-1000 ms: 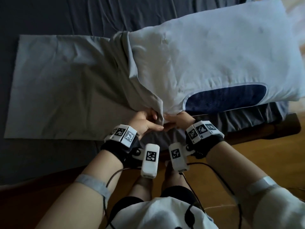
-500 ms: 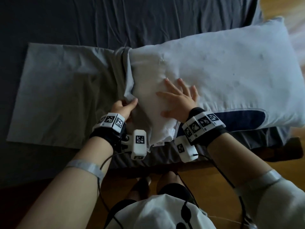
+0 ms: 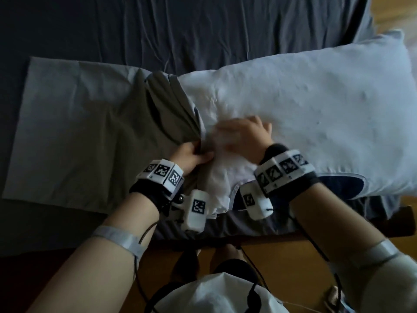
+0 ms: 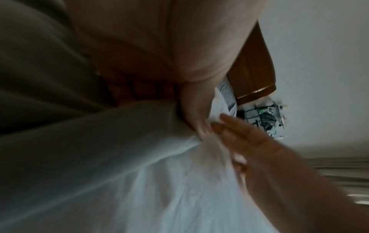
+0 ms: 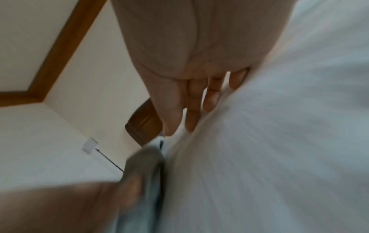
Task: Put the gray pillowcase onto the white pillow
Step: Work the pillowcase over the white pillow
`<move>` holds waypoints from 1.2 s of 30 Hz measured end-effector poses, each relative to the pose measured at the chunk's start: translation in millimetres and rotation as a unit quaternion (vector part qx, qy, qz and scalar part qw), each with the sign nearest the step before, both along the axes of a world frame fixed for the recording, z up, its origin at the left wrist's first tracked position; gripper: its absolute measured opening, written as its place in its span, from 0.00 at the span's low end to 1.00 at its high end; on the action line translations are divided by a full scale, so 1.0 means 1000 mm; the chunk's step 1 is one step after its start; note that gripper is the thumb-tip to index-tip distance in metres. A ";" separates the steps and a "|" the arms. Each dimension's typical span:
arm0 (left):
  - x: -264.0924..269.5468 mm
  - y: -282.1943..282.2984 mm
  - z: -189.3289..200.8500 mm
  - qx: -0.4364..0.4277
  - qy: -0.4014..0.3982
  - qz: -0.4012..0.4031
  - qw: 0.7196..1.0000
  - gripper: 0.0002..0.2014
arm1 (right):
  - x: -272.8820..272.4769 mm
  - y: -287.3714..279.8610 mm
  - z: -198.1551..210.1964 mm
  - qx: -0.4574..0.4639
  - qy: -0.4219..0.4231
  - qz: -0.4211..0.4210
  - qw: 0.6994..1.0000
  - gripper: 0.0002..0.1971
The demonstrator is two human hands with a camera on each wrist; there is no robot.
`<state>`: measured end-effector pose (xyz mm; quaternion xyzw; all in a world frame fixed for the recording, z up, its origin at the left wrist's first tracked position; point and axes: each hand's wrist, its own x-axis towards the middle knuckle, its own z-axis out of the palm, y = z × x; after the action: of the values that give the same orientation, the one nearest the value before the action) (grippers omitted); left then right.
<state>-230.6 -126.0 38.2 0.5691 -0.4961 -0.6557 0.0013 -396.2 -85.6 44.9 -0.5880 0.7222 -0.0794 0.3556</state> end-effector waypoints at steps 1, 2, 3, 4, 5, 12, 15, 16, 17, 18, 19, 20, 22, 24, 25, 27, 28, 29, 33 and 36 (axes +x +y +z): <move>0.000 0.002 -0.002 -0.015 -0.020 -0.038 0.999 0.15 | -0.008 -0.013 0.003 -0.006 -0.001 -0.030 1.000 0.27; 0.000 0.003 -0.004 -0.040 -0.045 -0.082 0.995 0.15 | -0.014 -0.028 0.007 -0.020 0.004 -0.048 0.999 0.29; -0.001 0.004 -0.005 -0.055 -0.063 -0.114 0.990 0.16 | -0.018 -0.045 0.008 -0.030 0.017 -0.054 0.998 0.32; -0.001 0.005 -0.006 -0.059 -0.074 -0.129 0.987 0.16 | -0.022 -0.062 0.011 -0.030 0.029 -0.055 0.998 0.36; 0.001 0.005 -0.006 -0.055 -0.081 -0.138 0.986 0.17 | -0.025 -0.078 0.010 -0.018 0.035 -0.058 0.998 0.40; 0.010 0.016 -0.010 -0.009 -0.078 -0.093 0.993 0.10 | -0.031 -0.101 -0.007 0.155 0.156 -0.010 0.975 0.51; 0.005 0.014 0.005 0.020 -0.081 -0.046 0.995 0.08 | -0.030 -0.098 -0.004 0.154 0.146 -0.023 0.977 0.49; 0.004 0.013 0.009 0.017 -0.080 -0.042 0.996 0.09 | -0.030 -0.095 0.000 0.150 0.142 -0.031 0.978 0.48; 0.004 0.010 0.012 0.009 -0.073 -0.038 0.997 0.07 | -0.030 -0.092 0.003 0.143 0.140 -0.039 0.979 0.46; 0.006 0.008 0.018 -0.001 -0.067 -0.026 0.997 0.02 | -0.029 -0.085 0.009 0.132 0.139 -0.044 0.980 0.44; 0.008 0.005 0.023 -0.008 -0.051 0.005 0.999 0.05 | -0.027 -0.077 0.015 0.122 0.142 -0.046 0.981 0.42; 0.011 0.001 0.029 -0.015 -0.035 0.042 0.998 0.11 | -0.024 -0.067 0.023 0.109 0.148 -0.046 0.982 0.41; 0.016 -0.006 0.040 -0.050 -0.011 0.093 0.994 0.15 | -0.017 -0.045 0.035 0.080 0.163 -0.046 0.982 0.39; 0.018 -0.013 0.056 -0.103 0.010 0.115 0.988 0.14 | -0.004 -0.017 0.046 0.050 0.175 -0.056 0.982 0.39; 0.018 -0.014 0.068 -0.122 0.021 0.128 0.984 0.14 | 0.004 -0.002 0.053 0.037 0.183 -0.063 0.980 0.39; 0.017 -0.020 0.083 -0.164 0.014 0.140 0.976 0.14 | 0.020 0.022 0.063 0.024 0.190 -0.075 0.979 0.38; 0.018 -0.020 0.089 -0.186 0.005 0.143 0.972 0.15 | 0.028 0.035 0.070 0.020 0.191 -0.084 0.978 0.38; 0.018 -0.019 0.094 -0.203 -0.010 0.153 0.967 0.16 | 0.035 0.045 0.074 0.019 0.188 -0.091 0.978 0.37; 0.027 -0.008 0.106 -0.253 -0.104 0.097 0.957 0.15 | 0.053 0.076 0.088 0.008 0.190 -0.108 0.976 0.37; 0.035 -0.003 0.107 -0.281 -0.135 0.039 0.949 0.15 | 0.059 0.088 0.095 0.012 0.185 -0.100 0.978 0.38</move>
<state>-195.9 -128.8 145.7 0.6480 -0.6331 -0.4061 0.1200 -337.5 2.0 140.0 -0.5127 0.8316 0.0043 0.2135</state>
